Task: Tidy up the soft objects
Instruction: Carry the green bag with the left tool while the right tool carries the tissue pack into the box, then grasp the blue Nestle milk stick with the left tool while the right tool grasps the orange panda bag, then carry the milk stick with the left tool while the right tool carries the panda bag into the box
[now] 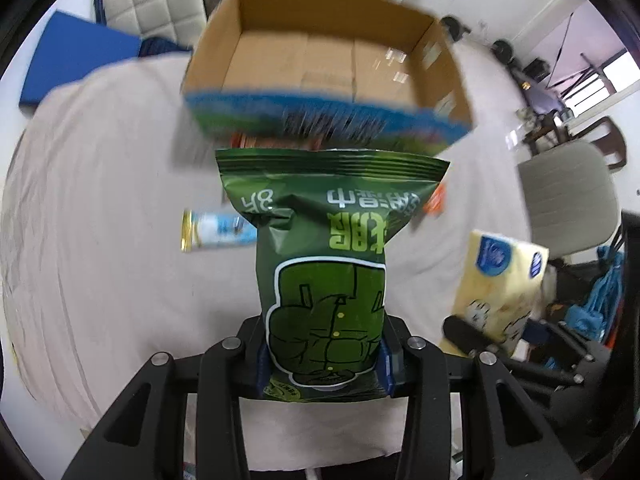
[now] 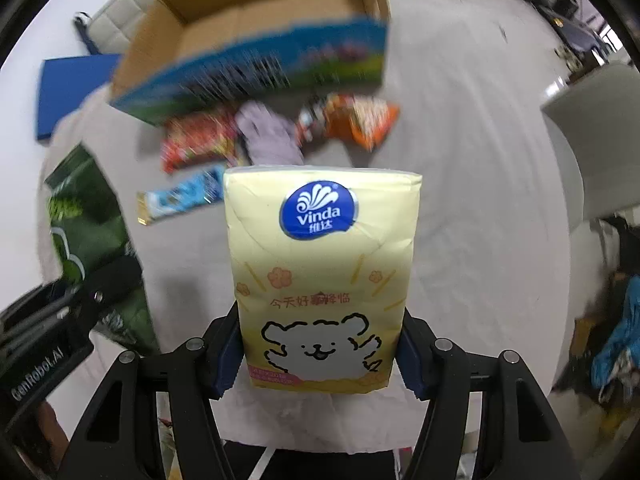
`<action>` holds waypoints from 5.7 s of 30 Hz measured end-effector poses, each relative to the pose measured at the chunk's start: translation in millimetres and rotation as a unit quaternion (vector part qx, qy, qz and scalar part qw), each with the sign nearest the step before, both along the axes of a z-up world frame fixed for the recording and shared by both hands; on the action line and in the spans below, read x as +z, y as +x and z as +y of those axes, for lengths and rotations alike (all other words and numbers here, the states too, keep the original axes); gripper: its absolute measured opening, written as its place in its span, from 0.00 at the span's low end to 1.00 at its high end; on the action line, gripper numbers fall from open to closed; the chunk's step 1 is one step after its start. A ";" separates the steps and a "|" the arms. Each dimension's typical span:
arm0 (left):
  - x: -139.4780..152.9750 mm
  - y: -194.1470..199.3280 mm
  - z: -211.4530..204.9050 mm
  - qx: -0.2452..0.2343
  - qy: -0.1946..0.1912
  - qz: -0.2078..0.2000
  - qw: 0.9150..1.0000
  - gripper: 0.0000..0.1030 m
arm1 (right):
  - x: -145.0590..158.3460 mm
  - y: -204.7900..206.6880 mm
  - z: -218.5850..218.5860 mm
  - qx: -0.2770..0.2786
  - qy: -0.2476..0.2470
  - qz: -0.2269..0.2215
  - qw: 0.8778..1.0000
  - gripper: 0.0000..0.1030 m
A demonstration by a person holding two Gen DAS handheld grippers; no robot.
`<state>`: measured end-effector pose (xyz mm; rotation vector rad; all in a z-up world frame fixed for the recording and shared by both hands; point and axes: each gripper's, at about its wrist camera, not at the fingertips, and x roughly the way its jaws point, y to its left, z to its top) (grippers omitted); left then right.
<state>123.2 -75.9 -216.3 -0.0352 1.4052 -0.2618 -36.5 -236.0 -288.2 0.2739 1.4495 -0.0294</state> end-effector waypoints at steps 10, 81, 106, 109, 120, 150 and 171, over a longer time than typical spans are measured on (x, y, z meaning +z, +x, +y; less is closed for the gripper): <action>40.9 126.9 -30.6 0.019 -0.051 -0.019 0.998 0.36 | 90.4 120.9 -30.5 0.047 0.014 -0.072 0.996 0.64; 23.2 203.3 -27.7 0.012 0.069 -0.087 0.994 0.98 | -9.1 281.5 -30.5 0.058 -0.071 -0.046 0.995 1.00; -146.2 73.5 12.5 -0.147 0.195 0.059 0.968 0.98 | -126.6 153.9 -43.7 0.024 -0.042 0.080 0.996 1.00; -168.1 69.9 3.9 -0.196 0.232 0.065 0.951 0.98 | -131.6 152.2 -38.1 0.040 -0.063 0.081 0.994 1.00; -175.0 49.5 -34.3 -0.262 0.230 0.063 0.935 0.36 | -129.1 148.1 -16.4 0.099 -0.131 0.059 0.985 1.00; -165.7 23.6 4.5 0.027 0.043 0.178 0.983 0.34 | -150.8 158.1 -32.5 0.076 -0.099 0.112 0.986 0.44; -179.7 40.7 -4.6 0.000 0.002 0.235 0.972 0.32 | -165.9 132.6 -57.1 0.091 0.005 0.134 0.987 0.48</action>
